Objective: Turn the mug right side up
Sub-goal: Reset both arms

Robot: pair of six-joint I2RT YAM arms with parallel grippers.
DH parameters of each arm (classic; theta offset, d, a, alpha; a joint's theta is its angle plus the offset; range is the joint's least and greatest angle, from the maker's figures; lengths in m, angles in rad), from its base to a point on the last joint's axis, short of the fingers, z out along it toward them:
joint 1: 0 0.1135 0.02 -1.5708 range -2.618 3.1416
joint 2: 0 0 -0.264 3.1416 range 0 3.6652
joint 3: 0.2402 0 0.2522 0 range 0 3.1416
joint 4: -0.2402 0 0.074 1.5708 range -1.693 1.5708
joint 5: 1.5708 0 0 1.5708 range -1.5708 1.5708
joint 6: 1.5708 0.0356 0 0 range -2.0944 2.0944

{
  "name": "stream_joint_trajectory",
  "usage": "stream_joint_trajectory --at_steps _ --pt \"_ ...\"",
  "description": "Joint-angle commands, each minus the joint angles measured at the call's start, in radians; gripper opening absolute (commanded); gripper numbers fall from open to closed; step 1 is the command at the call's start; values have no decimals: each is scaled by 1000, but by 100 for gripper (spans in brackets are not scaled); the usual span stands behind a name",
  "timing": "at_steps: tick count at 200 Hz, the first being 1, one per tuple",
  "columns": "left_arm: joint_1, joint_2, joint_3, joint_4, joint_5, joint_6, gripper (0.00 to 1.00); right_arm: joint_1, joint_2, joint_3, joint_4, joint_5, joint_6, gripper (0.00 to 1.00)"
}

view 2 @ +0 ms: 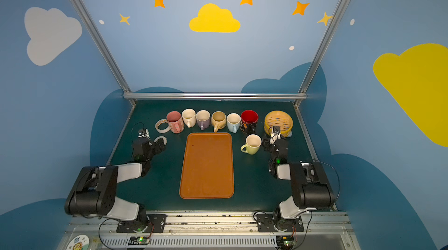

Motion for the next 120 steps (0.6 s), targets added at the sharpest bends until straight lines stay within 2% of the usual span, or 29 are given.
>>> stream_joint_trajectory --at_steps 1,12,17,26,120 --pt "-1 18 -1 85 36 33 100 -15 -14 2 -128 -87 38 78" --pt "0 17 -11 101 36 30 100 -14 -14 2 -129 -86 38 78" --pt "1 18 -12 109 36 30 100 -14 -14 2 -128 -85 37 81" --pt "0 7 -3 70 40 36 100 -14 -14 2 -128 -84 38 81" --pt "-2 10 -6 84 38 37 100 -12 -14 5 -134 -83 36 82"
